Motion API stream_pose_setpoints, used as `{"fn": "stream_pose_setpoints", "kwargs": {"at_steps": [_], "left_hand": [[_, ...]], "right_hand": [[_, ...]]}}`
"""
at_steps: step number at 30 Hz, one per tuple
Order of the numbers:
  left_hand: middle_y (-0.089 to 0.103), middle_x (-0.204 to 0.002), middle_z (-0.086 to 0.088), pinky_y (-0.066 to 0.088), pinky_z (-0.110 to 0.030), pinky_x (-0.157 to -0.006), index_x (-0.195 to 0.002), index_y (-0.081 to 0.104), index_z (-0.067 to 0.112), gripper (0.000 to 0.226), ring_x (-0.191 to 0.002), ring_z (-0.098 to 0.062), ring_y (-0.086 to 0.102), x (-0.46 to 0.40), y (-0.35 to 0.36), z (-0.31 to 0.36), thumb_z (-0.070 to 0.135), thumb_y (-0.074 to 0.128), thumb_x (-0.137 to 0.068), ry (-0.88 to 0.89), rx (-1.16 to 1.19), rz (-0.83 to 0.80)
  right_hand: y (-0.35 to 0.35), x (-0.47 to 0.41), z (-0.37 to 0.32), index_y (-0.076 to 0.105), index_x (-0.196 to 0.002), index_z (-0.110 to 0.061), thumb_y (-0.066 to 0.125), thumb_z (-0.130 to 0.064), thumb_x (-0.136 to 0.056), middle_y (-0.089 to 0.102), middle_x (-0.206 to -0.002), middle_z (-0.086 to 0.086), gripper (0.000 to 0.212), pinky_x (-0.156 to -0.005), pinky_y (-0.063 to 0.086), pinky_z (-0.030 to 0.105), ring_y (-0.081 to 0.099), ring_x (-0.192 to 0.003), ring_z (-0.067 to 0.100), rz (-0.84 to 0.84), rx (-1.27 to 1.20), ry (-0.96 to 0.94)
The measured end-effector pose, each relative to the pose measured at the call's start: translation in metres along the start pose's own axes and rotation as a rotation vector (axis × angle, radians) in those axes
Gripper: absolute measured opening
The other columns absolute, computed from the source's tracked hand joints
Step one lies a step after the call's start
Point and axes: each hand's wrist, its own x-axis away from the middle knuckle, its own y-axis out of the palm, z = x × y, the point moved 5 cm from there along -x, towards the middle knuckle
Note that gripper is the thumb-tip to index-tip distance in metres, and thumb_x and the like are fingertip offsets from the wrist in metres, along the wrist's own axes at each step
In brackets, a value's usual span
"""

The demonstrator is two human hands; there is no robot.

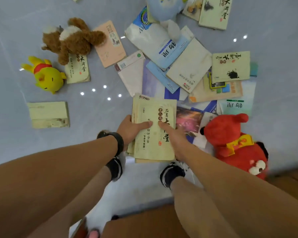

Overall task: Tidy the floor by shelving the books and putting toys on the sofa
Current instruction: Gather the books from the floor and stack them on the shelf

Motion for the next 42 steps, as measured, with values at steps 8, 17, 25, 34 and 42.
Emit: {"fn": "stream_pose_setpoints", "kwargs": {"at_steps": [8,17,25,34,42], "left_hand": [[0.078,-0.101,0.004,0.061,-0.045,-0.084,-0.116,0.062,0.022,0.060,-0.087,-0.018,0.077,0.234,0.051,0.079,0.044,0.091,-0.068,0.000,-0.263,-0.134],[0.076,-0.113,-0.005,0.060,-0.047,-0.086,-0.126,0.062,0.016,0.060,-0.101,-0.026,0.074,0.414,0.071,0.149,0.033,0.088,-0.076,0.180,-0.416,-0.435],[0.076,-0.110,-0.001,0.060,-0.048,-0.088,-0.124,0.065,0.019,0.055,-0.098,-0.023,0.075,0.499,0.047,0.146,0.030,0.088,-0.076,0.266,-0.904,-0.690],[0.077,-0.107,-0.003,0.060,-0.047,-0.088,-0.111,0.068,0.023,0.035,-0.094,-0.022,0.076,0.610,0.029,0.018,0.026,0.084,-0.081,0.273,-1.311,-0.961],[0.078,-0.100,0.001,0.060,-0.034,-0.067,-0.119,0.057,0.021,0.055,-0.085,-0.017,0.076,0.686,-0.046,-0.154,0.048,0.081,-0.079,0.297,-1.773,-1.125]], "right_hand": [[-0.047,0.253,-0.002,0.068,-0.120,-0.020,0.073,-0.027,-0.092,0.077,-0.107,0.007,0.030,-0.073,0.062,0.043,0.076,-0.093,0.029,0.045,-0.259,-0.015],[-0.048,0.465,-0.023,0.070,-0.114,-0.028,0.079,-0.040,-0.082,0.078,-0.102,-0.003,0.035,-0.084,0.061,0.050,0.076,-0.091,0.021,0.340,-0.423,-0.310],[0.053,0.569,0.064,0.069,-0.117,-0.024,0.079,-0.045,-0.083,0.078,-0.101,-0.003,0.041,-0.082,0.062,0.048,0.076,-0.090,0.021,0.564,-0.928,-0.373],[0.144,0.661,0.220,0.072,-0.111,-0.021,0.080,-0.050,-0.076,0.079,-0.096,-0.004,0.047,-0.081,0.062,0.046,0.077,-0.085,0.019,0.894,-1.378,-0.304],[0.276,0.728,0.394,0.070,-0.107,-0.023,0.082,-0.045,-0.078,0.079,-0.091,-0.007,0.038,-0.073,0.063,0.036,0.076,-0.078,0.013,1.192,-1.846,-0.195]]}}
